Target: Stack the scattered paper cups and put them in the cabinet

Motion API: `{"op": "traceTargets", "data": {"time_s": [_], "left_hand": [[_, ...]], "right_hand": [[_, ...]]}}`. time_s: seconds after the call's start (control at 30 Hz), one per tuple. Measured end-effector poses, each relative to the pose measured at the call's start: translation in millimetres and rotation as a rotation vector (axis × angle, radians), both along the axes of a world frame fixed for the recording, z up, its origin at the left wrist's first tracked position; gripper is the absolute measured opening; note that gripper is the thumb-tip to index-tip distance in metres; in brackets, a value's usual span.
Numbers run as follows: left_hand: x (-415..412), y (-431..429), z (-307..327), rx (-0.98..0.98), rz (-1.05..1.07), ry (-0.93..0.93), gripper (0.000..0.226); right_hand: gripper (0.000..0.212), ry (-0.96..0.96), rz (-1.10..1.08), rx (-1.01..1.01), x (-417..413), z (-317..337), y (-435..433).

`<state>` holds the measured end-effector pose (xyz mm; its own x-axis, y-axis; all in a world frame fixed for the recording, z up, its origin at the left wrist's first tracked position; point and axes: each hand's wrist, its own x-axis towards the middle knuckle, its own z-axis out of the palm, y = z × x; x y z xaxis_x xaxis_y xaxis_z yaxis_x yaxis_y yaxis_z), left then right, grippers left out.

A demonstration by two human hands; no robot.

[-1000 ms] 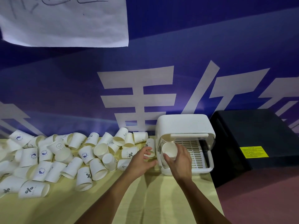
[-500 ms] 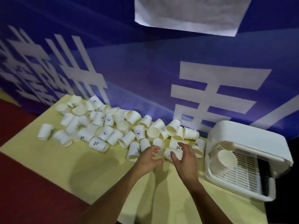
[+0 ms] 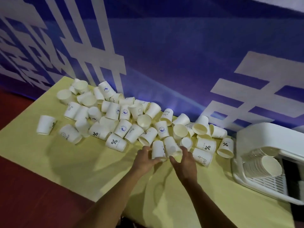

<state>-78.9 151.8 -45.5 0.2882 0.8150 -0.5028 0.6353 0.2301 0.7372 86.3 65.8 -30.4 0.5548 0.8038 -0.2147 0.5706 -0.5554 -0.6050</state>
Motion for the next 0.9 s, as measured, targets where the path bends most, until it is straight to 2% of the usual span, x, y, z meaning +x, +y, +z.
{"op": "traceTargets", "data": {"time_s": [0.23,0.37,0.5,0.67,0.9], "left_hand": [[16.9,0.6,-31.8,-0.064,0.098,-0.038,0.096],[25.5,-1.4,-30.6,-0.065,0.135,-0.009,0.098],[30.4,-3.3,-28.7,-0.09,0.102,0.005,0.087],[28.0,-6.4,-19.8,-0.091,0.167,-0.02,0.076],[30.7,-12.0,7.3,0.02,0.159,-0.043,0.065]], "right_hand": [[0.074,-0.003,-0.096,-0.079,-14.0,-32.6,18.4],[0.063,0.016,-0.171,-0.022,-19.2,-41.9,22.1],[0.057,0.08,-0.23,0.024,-18.7,-44.1,22.0],[0.058,0.106,-0.241,0.072,-12.4,-31.9,10.9],[0.065,0.186,-0.265,0.242,4.2,3.4,-18.9]]}}
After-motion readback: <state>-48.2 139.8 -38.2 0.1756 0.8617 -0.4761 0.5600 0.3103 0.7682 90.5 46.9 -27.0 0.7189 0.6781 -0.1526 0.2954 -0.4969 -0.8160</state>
